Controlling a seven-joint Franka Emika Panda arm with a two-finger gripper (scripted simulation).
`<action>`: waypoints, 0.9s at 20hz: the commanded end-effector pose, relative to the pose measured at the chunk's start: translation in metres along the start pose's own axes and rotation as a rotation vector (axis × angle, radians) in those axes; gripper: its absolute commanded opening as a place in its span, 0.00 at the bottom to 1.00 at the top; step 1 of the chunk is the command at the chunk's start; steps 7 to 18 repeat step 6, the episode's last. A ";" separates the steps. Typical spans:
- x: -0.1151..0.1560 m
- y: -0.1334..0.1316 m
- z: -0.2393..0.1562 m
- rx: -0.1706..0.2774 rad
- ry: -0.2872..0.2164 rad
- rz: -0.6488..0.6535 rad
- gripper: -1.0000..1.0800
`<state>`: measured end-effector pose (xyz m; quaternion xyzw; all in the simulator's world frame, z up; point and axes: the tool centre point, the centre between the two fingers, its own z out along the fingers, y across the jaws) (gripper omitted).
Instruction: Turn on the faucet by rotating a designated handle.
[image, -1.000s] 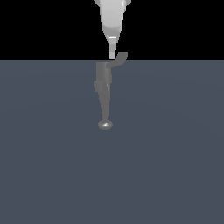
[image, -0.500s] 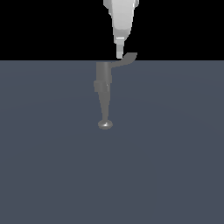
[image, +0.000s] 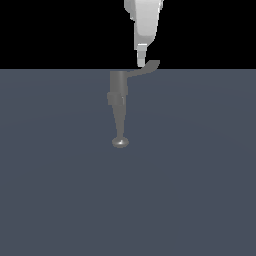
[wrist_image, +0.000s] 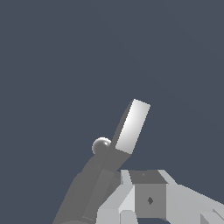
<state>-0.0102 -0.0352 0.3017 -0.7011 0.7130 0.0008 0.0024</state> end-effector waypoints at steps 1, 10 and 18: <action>0.026 -0.003 0.001 -0.001 0.004 0.037 0.00; 0.035 -0.009 0.001 -0.002 0.005 0.041 0.00; 0.035 -0.009 0.001 -0.002 0.005 0.041 0.00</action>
